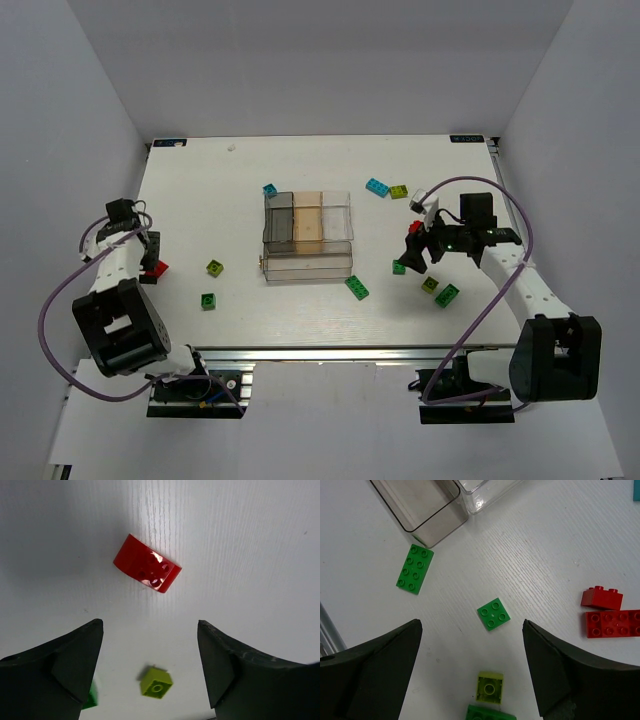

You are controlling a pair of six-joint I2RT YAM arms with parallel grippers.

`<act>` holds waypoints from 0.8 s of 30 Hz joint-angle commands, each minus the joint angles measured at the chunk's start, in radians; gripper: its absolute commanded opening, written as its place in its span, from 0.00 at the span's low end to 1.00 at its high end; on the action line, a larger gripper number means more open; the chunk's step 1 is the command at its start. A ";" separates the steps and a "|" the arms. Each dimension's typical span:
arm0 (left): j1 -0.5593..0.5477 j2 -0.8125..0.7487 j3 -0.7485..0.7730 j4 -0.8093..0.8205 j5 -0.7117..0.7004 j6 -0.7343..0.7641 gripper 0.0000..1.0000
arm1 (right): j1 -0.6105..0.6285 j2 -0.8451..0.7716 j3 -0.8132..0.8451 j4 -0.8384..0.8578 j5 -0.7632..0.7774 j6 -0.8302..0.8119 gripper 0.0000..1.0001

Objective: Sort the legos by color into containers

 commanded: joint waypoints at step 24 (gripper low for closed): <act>0.088 0.240 -0.002 0.180 -0.001 -0.559 0.77 | -0.002 0.085 0.028 -0.022 0.002 -0.063 0.89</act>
